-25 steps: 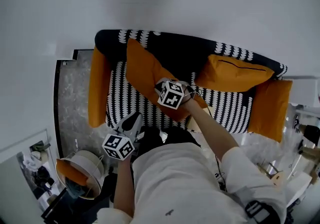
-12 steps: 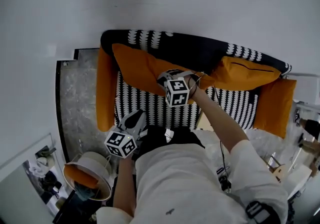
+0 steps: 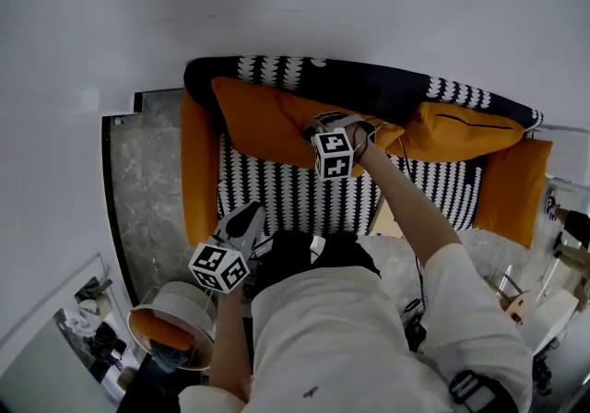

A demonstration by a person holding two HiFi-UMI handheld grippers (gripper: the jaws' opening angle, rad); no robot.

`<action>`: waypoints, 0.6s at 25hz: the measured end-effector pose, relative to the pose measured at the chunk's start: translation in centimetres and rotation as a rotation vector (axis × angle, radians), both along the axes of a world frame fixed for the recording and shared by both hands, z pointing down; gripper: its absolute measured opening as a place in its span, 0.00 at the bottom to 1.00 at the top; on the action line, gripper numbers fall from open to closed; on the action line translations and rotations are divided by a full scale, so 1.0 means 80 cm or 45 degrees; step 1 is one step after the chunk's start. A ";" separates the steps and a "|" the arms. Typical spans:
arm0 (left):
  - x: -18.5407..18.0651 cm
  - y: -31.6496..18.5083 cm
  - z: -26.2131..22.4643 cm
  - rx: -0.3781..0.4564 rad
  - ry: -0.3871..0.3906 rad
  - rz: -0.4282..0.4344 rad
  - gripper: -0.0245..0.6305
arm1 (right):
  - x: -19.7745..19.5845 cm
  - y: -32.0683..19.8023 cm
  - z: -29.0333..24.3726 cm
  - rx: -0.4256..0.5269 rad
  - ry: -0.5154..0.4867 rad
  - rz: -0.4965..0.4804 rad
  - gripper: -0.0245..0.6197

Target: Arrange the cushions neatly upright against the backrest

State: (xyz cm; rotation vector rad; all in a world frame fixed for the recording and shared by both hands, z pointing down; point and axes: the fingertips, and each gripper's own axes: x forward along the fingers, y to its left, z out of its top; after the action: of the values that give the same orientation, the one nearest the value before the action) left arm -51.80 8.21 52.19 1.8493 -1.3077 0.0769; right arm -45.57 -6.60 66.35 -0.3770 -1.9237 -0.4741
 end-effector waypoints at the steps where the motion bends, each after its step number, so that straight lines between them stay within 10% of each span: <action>1: 0.000 -0.001 0.001 -0.005 0.003 0.005 0.11 | 0.005 -0.004 0.003 -0.010 0.002 0.024 0.06; 15: 0.009 -0.004 0.000 -0.019 0.002 0.037 0.12 | 0.043 -0.055 -0.015 0.071 -0.040 -0.045 0.33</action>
State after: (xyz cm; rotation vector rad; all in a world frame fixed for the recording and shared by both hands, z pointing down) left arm -51.10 7.89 52.22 1.8558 -1.2757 0.1001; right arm -42.16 -10.98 65.13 -0.3697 -1.9328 -0.5586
